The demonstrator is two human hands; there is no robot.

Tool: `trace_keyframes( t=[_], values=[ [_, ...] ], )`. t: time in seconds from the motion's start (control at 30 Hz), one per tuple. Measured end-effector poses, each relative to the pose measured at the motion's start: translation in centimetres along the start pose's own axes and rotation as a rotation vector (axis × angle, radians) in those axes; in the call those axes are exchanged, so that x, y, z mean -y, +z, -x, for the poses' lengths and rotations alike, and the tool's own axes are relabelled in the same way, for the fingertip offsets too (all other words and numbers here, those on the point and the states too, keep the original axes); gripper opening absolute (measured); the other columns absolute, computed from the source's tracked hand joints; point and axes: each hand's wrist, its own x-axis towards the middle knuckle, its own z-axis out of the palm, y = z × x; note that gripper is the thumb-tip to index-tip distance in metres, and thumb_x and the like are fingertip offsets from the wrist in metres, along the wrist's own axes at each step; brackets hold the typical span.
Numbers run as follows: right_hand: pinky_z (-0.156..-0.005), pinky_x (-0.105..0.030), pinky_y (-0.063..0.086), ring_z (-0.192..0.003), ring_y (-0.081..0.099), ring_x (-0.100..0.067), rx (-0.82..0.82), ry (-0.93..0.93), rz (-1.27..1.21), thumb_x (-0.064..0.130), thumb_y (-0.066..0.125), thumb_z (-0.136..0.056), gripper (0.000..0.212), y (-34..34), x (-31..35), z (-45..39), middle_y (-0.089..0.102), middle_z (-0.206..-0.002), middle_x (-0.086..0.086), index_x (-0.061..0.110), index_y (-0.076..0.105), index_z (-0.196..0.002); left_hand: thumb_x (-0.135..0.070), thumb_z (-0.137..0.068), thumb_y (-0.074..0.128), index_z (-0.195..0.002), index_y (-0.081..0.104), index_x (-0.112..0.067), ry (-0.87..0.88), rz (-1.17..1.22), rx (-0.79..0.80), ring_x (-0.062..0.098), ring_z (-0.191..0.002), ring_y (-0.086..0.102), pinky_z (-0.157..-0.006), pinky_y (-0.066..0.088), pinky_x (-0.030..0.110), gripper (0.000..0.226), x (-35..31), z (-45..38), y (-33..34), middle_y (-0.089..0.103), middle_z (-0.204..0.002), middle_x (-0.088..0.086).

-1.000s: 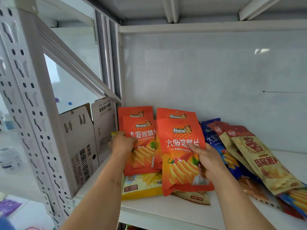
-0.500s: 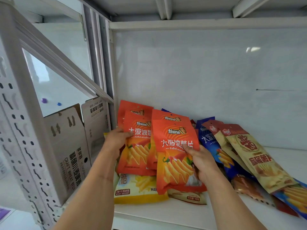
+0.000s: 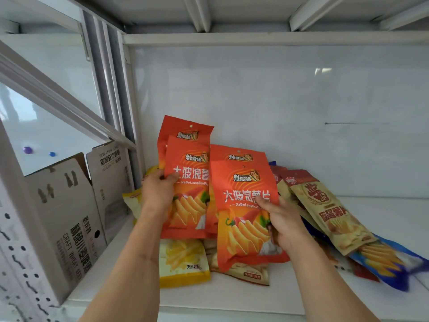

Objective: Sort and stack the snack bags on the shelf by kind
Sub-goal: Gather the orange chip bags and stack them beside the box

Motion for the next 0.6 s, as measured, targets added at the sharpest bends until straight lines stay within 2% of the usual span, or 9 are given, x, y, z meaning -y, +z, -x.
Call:
trace_keyframes(
  t=[0.13, 0.3, 0.37, 0.47, 0.6],
  values=[
    [-0.084, -0.053, 0.059, -0.087, 0.076, -0.029, -0.018, -0.044, -0.028, 0.028, 0.081, -0.081, 0.033, -2.9, 1.8, 0.4, 0.079, -0.098, -0.007, 0.02, 0.072, -0.112, -0.013, -0.089, 0.072, -0.085, 0.067, -0.014, -0.123, 0.204, 0.029, 0.034, -0.09, 0.073, -0.085, 0.059, 0.051, 0.006, -1.0, 1.1, 2.5, 0.075, -0.096, 0.013],
    [-0.084, -0.049, 0.059, -0.089, 0.076, -0.029, -0.089, -0.082, -0.029, 0.029, 0.081, -0.08, 0.033, -8.6, 4.7, 1.9, 0.078, -0.1, -0.008, 0.019, 0.071, -0.11, -0.012, -0.085, 0.074, -0.083, 0.07, -0.013, -0.153, 0.216, 0.116, 0.035, -0.088, 0.074, -0.084, 0.059, 0.056, 0.005, -0.8, 4.0, 7.9, 0.076, -0.092, 0.014],
    [-0.083, -0.048, 0.059, -0.087, 0.076, -0.029, -0.124, -0.095, -0.029, 0.028, 0.08, -0.081, 0.031, -11.4, 5.9, 3.0, 0.078, -0.099, -0.009, 0.017, 0.071, -0.109, -0.015, -0.085, 0.075, -0.084, 0.07, -0.014, -0.14, 0.2, 0.157, 0.034, -0.086, 0.074, -0.083, 0.059, 0.055, 0.005, -1.0, 5.6, 10.5, 0.076, -0.093, 0.012],
    [-0.081, -0.048, 0.06, -0.086, 0.077, -0.03, -0.172, -0.102, -0.026, 0.027, 0.079, -0.083, 0.029, -16.3, 7.3, 4.7, 0.079, -0.097, -0.009, 0.016, 0.071, -0.108, -0.022, -0.088, 0.074, -0.084, 0.068, -0.019, -0.104, 0.16, 0.231, 0.027, -0.082, 0.074, -0.081, 0.061, 0.046, 0.008, -1.6, 8.7, 14.9, 0.075, -0.092, 0.005],
    [-0.066, -0.038, 0.061, -0.082, 0.077, -0.028, -0.233, -0.123, -0.054, 0.023, 0.077, -0.084, 0.027, -23.8, 8.4, 6.8, 0.078, -0.097, -0.011, 0.013, 0.071, -0.109, -0.019, -0.088, 0.073, -0.087, 0.069, -0.016, -0.1, 0.184, 0.314, 0.026, -0.084, 0.074, -0.081, 0.061, 0.042, 0.005, -2.6, 13.7, 21.4, 0.076, -0.093, 0.006]
  ],
)
